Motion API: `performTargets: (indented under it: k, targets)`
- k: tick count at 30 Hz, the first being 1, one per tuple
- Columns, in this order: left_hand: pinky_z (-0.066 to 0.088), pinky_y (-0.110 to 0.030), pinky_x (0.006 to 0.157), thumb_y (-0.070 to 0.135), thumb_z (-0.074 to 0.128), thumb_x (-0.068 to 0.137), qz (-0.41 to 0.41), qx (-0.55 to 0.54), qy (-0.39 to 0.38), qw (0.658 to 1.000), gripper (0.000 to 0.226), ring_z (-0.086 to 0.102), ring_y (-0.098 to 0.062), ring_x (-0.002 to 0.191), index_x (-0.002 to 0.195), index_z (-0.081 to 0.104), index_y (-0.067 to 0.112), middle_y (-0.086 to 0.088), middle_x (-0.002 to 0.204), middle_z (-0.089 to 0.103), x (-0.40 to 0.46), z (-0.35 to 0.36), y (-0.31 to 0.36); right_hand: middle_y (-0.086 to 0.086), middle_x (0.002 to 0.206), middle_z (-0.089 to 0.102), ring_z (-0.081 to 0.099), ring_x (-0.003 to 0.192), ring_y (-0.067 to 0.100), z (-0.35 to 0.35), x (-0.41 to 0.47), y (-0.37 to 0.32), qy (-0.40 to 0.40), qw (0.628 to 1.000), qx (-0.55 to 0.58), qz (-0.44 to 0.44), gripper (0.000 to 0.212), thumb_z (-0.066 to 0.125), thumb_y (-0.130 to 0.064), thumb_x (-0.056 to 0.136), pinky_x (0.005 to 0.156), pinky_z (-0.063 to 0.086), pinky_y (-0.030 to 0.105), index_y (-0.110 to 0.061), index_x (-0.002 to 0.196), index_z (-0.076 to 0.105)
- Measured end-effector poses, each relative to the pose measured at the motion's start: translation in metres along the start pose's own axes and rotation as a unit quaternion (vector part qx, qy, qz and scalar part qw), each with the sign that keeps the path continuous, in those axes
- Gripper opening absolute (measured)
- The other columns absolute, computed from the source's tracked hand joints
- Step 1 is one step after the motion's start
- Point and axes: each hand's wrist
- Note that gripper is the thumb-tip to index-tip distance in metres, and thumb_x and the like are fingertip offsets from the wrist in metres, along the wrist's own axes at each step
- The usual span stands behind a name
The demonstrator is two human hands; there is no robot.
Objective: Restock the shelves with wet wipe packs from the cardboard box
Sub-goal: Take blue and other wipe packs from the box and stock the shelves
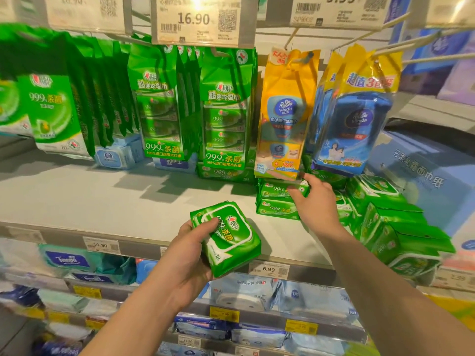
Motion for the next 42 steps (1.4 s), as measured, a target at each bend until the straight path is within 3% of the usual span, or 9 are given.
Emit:
performTargets:
  k: [4, 9, 13, 16, 20, 23, 30, 34, 42]
  targets:
    - [0.058, -0.061, 0.086, 0.019, 0.063, 0.098, 0.011, 0.000, -0.013, 1.000, 0.030, 0.074, -0.038, 0.103, 0.127, 0.054, 0.020, -0.014, 0.114, 0.077, 0.004, 0.005, -0.002, 0.012, 0.142, 0.046, 0.045, 0.135, 0.030, 0.002, -0.012, 0.002, 0.038, 0.998, 0.047, 0.027, 0.067, 0.066, -0.048, 0.095, 0.117, 0.036, 0.046, -0.016, 0.150, 0.047]
    - [0.050, -0.069, 0.097, 0.020, 0.064, 0.098, 0.036, -0.013, -0.021, 0.999, 0.037, 0.074, -0.037, 0.106, 0.133, 0.054, 0.021, -0.013, 0.115, 0.077, 0.015, 0.017, -0.006, -0.002, 0.106, 0.065, 0.063, 0.099, 0.018, -0.004, -0.064, 0.000, 0.082, 0.981, 0.177, 0.005, 0.020, 0.066, -0.039, 0.096, 0.096, 0.050, 0.043, -0.023, 0.108, 0.065]
    - [0.059, -0.056, 0.083, 0.022, 0.064, 0.098, 0.053, -0.014, -0.038, 0.998, 0.034, 0.075, -0.033, 0.103, 0.131, 0.056, 0.022, -0.012, 0.116, 0.077, 0.023, 0.035, -0.014, 0.010, 0.094, 0.070, 0.069, 0.063, 0.025, -0.019, -0.099, -0.013, -0.106, 0.942, 0.284, 0.145, 0.027, 0.054, -0.051, 0.101, 0.062, 0.056, 0.044, -0.024, 0.101, 0.058]
    - [0.057, -0.058, 0.090, 0.022, 0.063, 0.098, 0.059, -0.039, -0.047, 0.996, 0.036, 0.075, -0.033, 0.105, 0.134, 0.055, 0.021, -0.014, 0.118, 0.075, 0.028, 0.052, -0.025, 0.017, 0.097, 0.072, 0.074, 0.075, 0.045, -0.031, -0.113, -0.017, -0.212, 0.893, 0.322, 0.232, 0.040, 0.046, -0.063, 0.099, 0.062, 0.060, 0.051, -0.024, 0.098, 0.055]
    - [0.063, -0.049, 0.075, 0.021, 0.064, 0.098, 0.063, -0.061, -0.062, 0.994, 0.045, 0.075, -0.034, 0.102, 0.141, 0.050, 0.014, -0.018, 0.117, 0.075, 0.031, 0.074, -0.043, 0.010, 0.110, 0.072, 0.076, 0.088, 0.036, -0.041, -0.132, -0.009, -0.254, 0.873, 0.374, 0.183, 0.037, 0.061, -0.052, 0.096, 0.068, 0.063, 0.048, -0.022, 0.118, 0.061]
    - [0.063, -0.045, 0.067, 0.020, 0.065, 0.098, 0.054, -0.071, -0.061, 0.994, 0.044, 0.076, -0.033, 0.096, 0.138, 0.048, 0.015, -0.019, 0.114, 0.075, 0.031, 0.089, -0.056, 0.005, 0.102, 0.078, 0.076, 0.088, 0.034, -0.043, -0.135, 0.001, -0.215, 0.886, 0.387, 0.135, 0.029, 0.067, -0.037, 0.099, 0.078, 0.063, 0.051, -0.020, 0.122, 0.064]
    - [0.057, -0.044, 0.088, 0.027, 0.067, 0.098, 0.101, 0.093, -0.081, 0.987, 0.024, 0.075, -0.018, 0.089, 0.118, 0.057, 0.019, -0.008, 0.110, 0.077, 0.042, 0.097, -0.070, 0.016, 0.098, 0.077, 0.071, 0.069, 0.032, -0.039, -0.136, 0.019, -0.118, 0.845, 0.480, 0.203, 0.019, 0.048, -0.017, 0.107, 0.075, 0.061, 0.051, -0.018, 0.120, 0.062]
    - [0.053, -0.037, 0.076, 0.021, 0.067, 0.098, 0.137, 0.094, -0.089, 0.982, 0.019, 0.069, -0.014, 0.085, 0.116, 0.059, 0.023, -0.008, 0.106, 0.071, 0.052, 0.109, -0.072, 0.011, 0.084, 0.077, 0.066, 0.066, 0.026, -0.042, -0.127, 0.026, -0.055, 0.870, 0.454, 0.182, 0.020, 0.051, -0.026, 0.107, 0.074, 0.058, 0.045, -0.025, 0.125, 0.060]
    - [0.058, -0.042, 0.088, 0.016, 0.068, 0.098, 0.155, 0.103, -0.088, 0.979, 0.020, 0.069, -0.022, 0.092, 0.115, 0.062, 0.025, -0.017, 0.106, 0.068, 0.075, 0.136, -0.075, -0.005, 0.098, 0.078, 0.077, 0.082, 0.014, -0.036, -0.099, 0.026, 0.081, 0.874, 0.444, 0.181, 0.043, 0.056, -0.032, 0.104, 0.092, 0.059, 0.046, -0.027, 0.147, 0.052]
Point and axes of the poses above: each hand's wrist, its own x-axis towards the middle knuckle, its own z-axis out of the palm, y = z × x
